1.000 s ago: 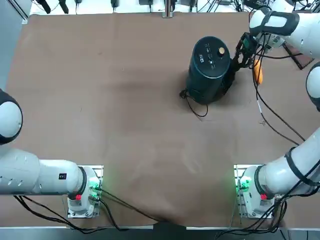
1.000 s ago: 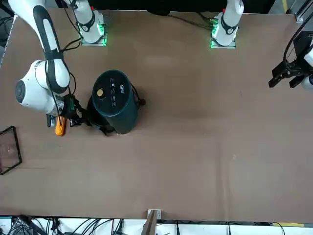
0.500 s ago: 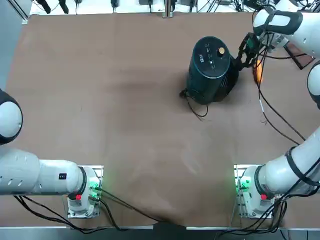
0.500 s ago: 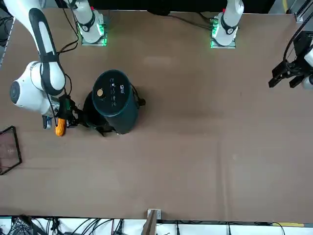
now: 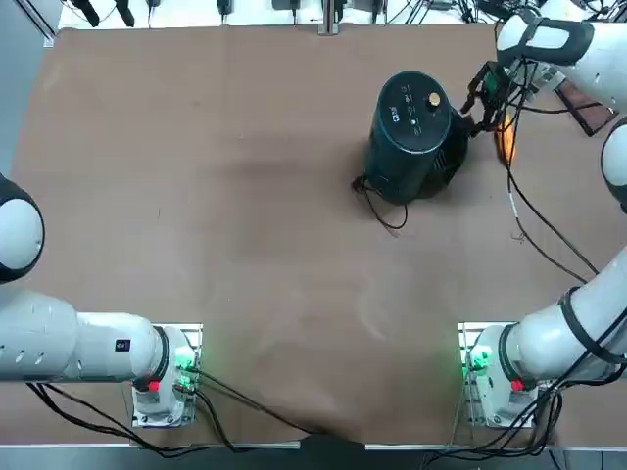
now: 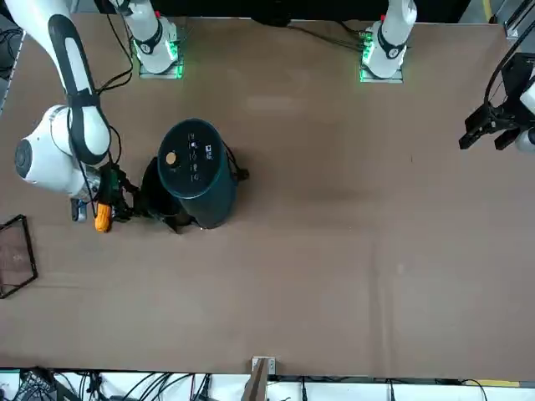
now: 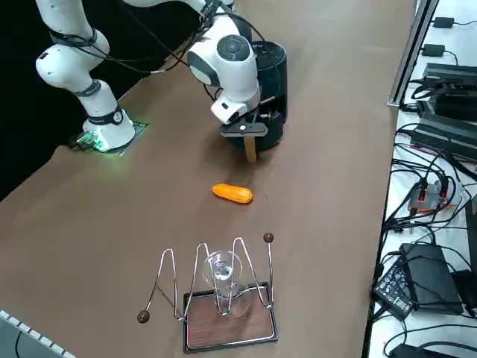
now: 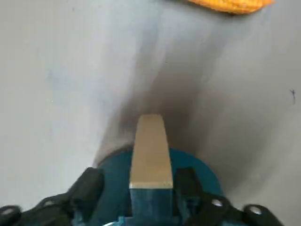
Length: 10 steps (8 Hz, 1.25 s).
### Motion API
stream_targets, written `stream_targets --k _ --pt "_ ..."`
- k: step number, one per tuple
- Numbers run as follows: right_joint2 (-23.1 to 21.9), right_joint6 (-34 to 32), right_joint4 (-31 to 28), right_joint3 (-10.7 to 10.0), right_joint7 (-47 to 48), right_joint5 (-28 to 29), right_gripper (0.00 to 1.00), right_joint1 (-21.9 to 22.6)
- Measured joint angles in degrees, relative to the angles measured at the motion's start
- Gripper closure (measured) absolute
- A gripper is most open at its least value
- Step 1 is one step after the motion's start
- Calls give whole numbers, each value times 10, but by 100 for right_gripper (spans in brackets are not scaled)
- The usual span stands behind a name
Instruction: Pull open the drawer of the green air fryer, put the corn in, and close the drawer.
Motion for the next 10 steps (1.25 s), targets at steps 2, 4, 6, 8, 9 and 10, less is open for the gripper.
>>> stream_targets --k 2,4,6,8,9,10 --pt "-1 -49 31 -12 -10 -49 0 -6" --pt "-1 -97 56 -15 -85 -109 0 -32" --pt "1 -100 57 -18 -264 -125 0 -74" --pt "8 -88 57 -19 -481 -127 0 -117" --pt "18 -65 57 -19 -570 -127 0 -129" --pt "34 -38 57 -19 -622 -127 0 -131"
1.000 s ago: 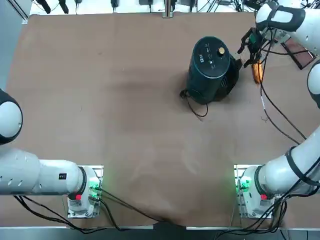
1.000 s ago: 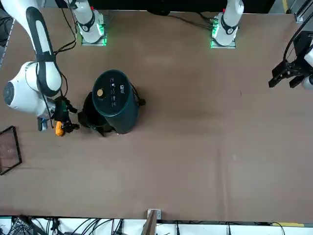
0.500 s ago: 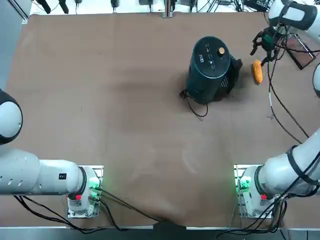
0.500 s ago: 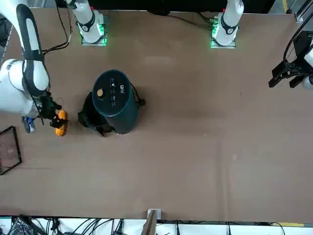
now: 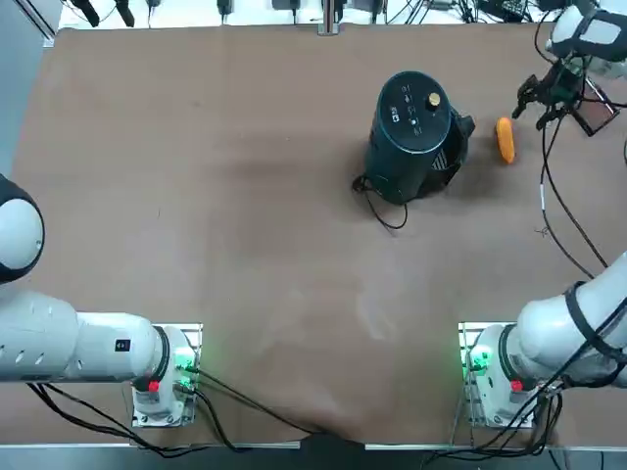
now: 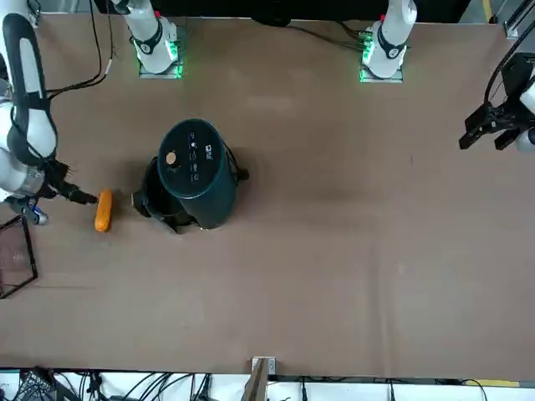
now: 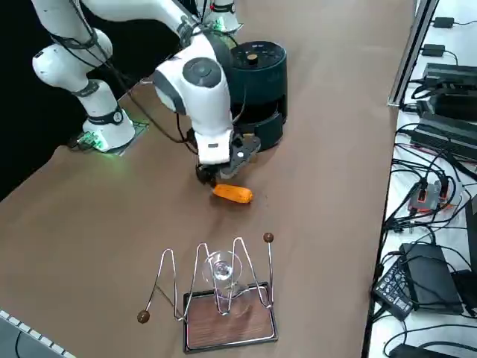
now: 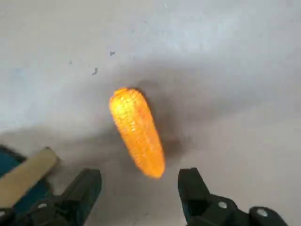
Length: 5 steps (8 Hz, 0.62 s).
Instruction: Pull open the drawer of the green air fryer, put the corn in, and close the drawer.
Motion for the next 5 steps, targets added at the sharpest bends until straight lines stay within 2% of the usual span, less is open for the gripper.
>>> stream_targets --k 3,5 --pt "52 56 0 7 -102 -14 0 6" --pt "76 79 0 8 -132 -15 0 6"
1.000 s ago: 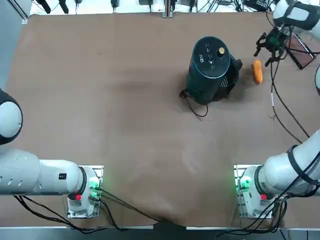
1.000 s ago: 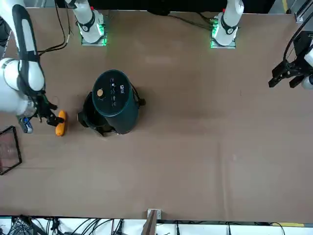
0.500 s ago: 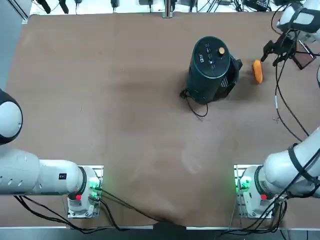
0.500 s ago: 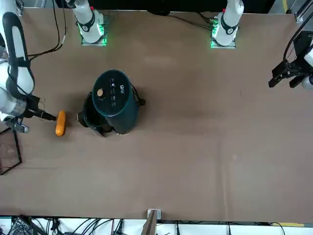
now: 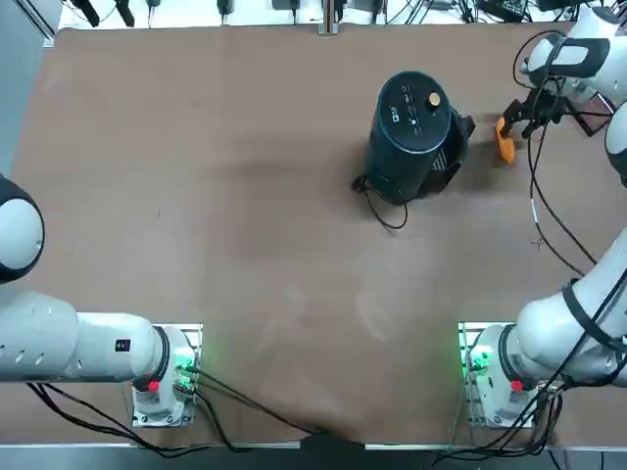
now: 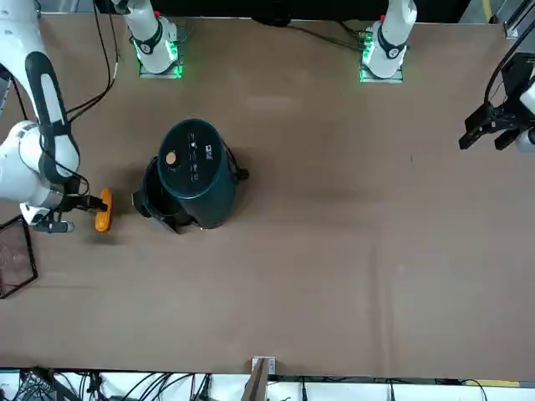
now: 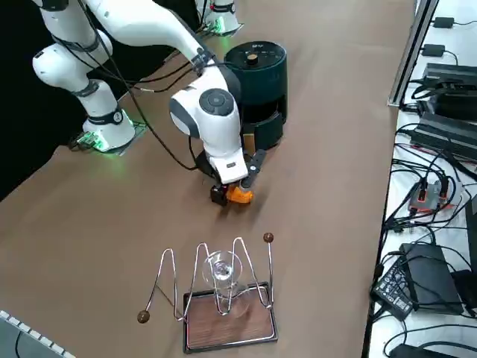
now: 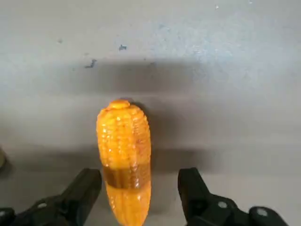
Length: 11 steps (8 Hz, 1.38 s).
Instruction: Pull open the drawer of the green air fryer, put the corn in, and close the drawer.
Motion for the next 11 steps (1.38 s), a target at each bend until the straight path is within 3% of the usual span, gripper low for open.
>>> stream_targets --k 2,4,7,9,11 --pt "18 21 0 4 -3 0 3 1" --pt "24 27 4 5 -3 -1 41 10" --pt "-1 -24 34 6 3 0 42 21" --pt "-64 -118 45 6 41 1 42 32" --pt "-126 -196 43 8 122 1 42 74"
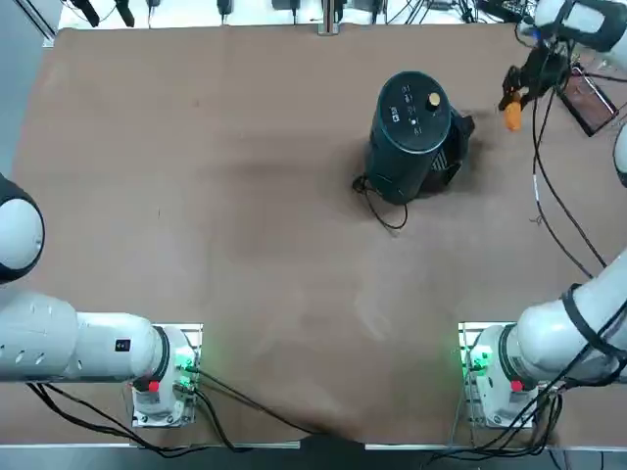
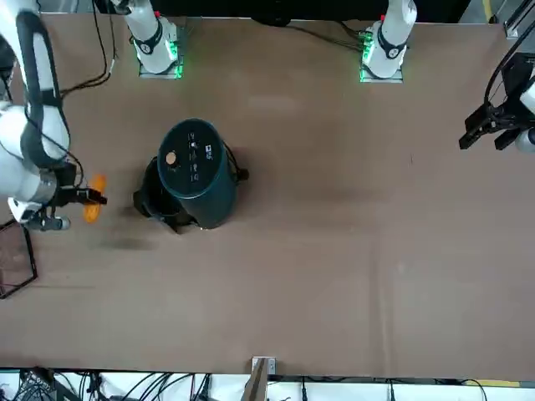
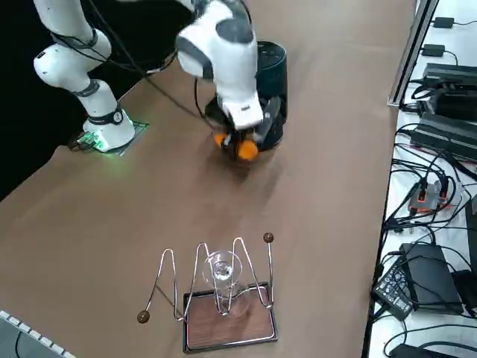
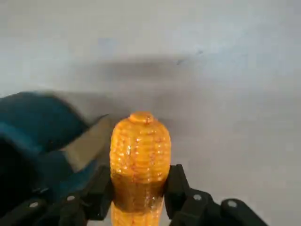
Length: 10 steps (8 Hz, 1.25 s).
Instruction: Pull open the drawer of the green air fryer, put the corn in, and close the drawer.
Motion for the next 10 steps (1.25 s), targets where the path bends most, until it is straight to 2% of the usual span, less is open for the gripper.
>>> stream_targets --k 2,4,7,10 --pt "-22 -17 -8 2 61 0 42 60" --pt "-18 -12 -16 3 77 0 42 107" --pt "-3 0 -23 3 77 0 42 143" --pt "10 0 -25 4 77 0 42 155"
